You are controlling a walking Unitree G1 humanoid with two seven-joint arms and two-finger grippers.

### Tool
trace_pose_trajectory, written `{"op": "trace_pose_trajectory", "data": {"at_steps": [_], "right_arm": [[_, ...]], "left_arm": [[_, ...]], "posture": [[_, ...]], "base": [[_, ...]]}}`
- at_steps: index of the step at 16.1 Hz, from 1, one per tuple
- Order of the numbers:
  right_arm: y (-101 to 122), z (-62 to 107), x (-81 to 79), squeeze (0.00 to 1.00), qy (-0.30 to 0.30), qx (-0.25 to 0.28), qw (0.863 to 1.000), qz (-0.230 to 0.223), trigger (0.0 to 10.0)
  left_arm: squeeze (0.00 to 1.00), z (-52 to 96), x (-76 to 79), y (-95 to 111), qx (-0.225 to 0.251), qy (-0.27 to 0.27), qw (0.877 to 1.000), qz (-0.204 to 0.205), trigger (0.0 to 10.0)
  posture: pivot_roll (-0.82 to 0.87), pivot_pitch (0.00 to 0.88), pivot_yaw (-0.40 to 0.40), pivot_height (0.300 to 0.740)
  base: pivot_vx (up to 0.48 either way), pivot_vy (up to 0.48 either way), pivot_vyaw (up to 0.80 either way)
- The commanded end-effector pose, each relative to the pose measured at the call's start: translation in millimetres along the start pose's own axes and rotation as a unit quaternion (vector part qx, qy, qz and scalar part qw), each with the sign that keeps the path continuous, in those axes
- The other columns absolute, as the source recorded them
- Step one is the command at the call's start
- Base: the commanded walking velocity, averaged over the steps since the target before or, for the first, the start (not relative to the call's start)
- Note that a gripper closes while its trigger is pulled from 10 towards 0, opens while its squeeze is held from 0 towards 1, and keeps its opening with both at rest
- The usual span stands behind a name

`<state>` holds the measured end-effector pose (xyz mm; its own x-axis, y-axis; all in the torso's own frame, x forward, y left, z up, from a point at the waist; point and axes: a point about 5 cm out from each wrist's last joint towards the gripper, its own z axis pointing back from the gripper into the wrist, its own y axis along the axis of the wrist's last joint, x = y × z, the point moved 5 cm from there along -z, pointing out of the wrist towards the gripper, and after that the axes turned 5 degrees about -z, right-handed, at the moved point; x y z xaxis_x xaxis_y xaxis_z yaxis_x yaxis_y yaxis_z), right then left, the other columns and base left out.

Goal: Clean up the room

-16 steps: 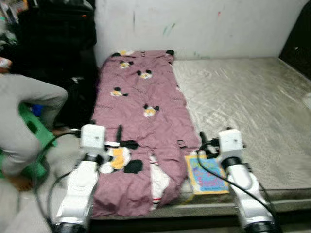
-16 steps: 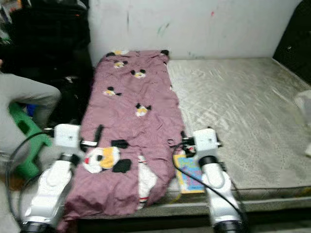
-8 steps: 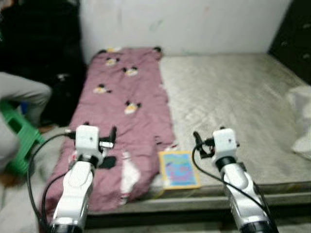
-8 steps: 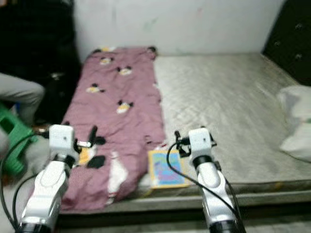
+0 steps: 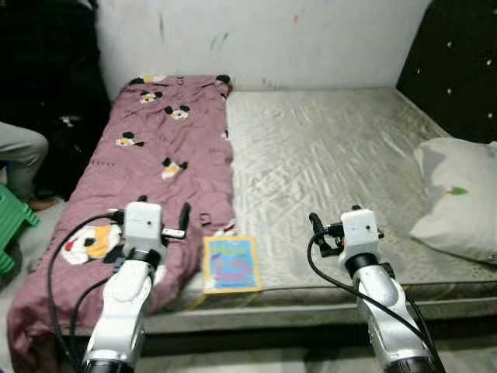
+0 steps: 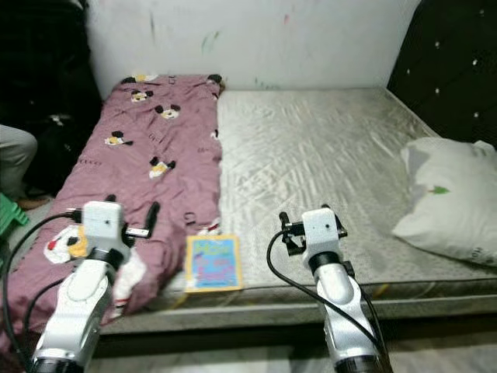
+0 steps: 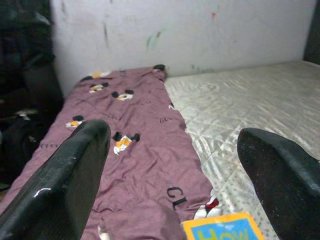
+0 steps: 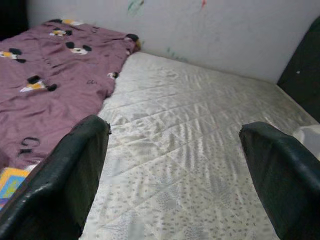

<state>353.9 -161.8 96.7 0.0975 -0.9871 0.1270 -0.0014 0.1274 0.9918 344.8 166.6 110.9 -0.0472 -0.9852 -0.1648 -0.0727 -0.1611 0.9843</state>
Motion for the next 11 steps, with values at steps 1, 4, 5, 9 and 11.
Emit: {"op": "trace_pose_trajectory", "data": {"at_steps": [1, 4, 5, 9, 11], "right_arm": [[-2.3, 2.0, 5.0, 0.00, -0.005, -0.004, 1.000, 0.000, 10.0], [-2.4, 1.2, 5.0, 0.00, -0.005, -0.004, 1.000, 0.000, 10.0], [-2.4, 1.0, 4.9, 0.00, -0.005, -0.004, 1.000, -0.001, 10.0], [-2.5, 0.9, 4.9, 0.00, -0.004, -0.004, 1.000, 0.000, 10.0], [-2.3, 1.0, 4.7, 0.00, -0.004, -0.003, 1.000, 0.000, 10.0]], "left_arm": [[0.00, 0.4, 5.4, 4.2, 0.012, -0.015, 1.000, 0.009, 10.0], [0.00, 0.8, 9.6, 8.0, 0.023, -0.029, 0.999, 0.011, 10.0], [0.00, 0.9, 9.8, 8.5, 0.024, -0.030, 0.999, 0.012, 10.0], [0.00, 1.0, 10.3, 8.7, 0.026, -0.033, 0.999, 0.012, 10.0], [0.00, 0.9, 10.5, 8.9, 0.026, -0.035, 0.999, 0.012, 10.0]], "posture": [[-0.11, 0.016, 0.017, 0.740], [-0.11, 0.013, 0.017, 0.740], [-0.11, 0.013, 0.017, 0.740], [-0.11, 0.010, 0.017, 0.740], [-0.11, 0.010, 0.017, 0.740]], "base": [[0.000, 0.000, 0.00], [0.092, 0.000, 0.00], [0.300, 0.000, 0.00], [0.319, 0.000, 0.00], [0.322, 0.000, 0.00]]}}
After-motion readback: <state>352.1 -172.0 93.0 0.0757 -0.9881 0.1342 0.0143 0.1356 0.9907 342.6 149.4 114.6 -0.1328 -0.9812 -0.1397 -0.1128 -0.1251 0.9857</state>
